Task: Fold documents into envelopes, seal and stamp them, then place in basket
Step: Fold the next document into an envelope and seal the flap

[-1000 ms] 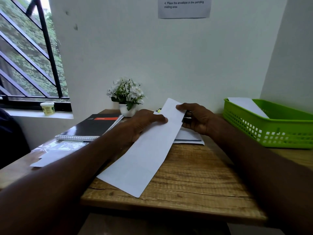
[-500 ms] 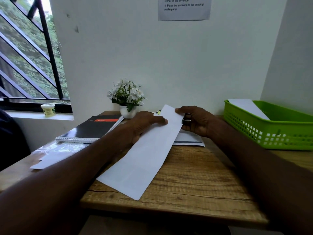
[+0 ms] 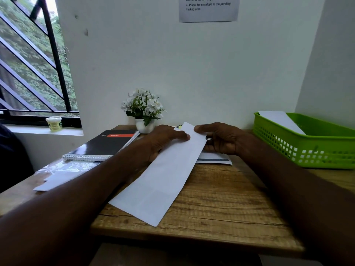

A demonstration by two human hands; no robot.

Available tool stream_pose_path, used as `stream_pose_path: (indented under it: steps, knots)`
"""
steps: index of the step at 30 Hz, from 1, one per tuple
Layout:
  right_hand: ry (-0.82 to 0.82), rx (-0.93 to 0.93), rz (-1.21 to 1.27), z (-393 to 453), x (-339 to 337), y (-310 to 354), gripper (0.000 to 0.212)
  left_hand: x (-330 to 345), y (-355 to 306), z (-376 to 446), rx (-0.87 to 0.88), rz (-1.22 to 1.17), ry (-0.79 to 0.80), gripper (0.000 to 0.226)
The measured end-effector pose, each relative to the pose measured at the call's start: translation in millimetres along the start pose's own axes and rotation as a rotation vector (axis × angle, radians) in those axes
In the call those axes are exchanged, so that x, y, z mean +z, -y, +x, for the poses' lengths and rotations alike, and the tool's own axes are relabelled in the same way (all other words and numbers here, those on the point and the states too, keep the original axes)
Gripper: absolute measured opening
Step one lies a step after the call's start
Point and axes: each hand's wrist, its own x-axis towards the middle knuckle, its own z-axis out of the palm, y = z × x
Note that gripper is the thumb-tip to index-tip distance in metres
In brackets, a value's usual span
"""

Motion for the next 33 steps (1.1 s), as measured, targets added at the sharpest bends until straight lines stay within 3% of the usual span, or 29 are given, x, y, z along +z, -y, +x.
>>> stream_pose_path:
  steps: [4, 15, 24, 33]
  knots:
    - [-0.012, -0.042, -0.004, 1.8, 1.5, 0.1, 0.034, -0.2, 1.2, 1.2, 0.015, 0.015, 0.006, 0.051]
    - [-0.029, -0.06, -0.001, 0.2, 2.8, 0.4, 0.018, -0.3, -0.6, -0.9, 0.0, -0.025, 0.042, 0.042]
    - [-0.018, -0.049, 0.031, -2.6, 5.8, 0.4, 0.025, -0.1, -0.9, -1.6, 0.006, -0.053, 0.055, 0.032]
    - [-0.019, -0.053, 0.001, -1.0, 7.7, 0.6, 0.026, -1.7, 1.3, 2.9, -0.003, -0.071, 0.066, 0.042]
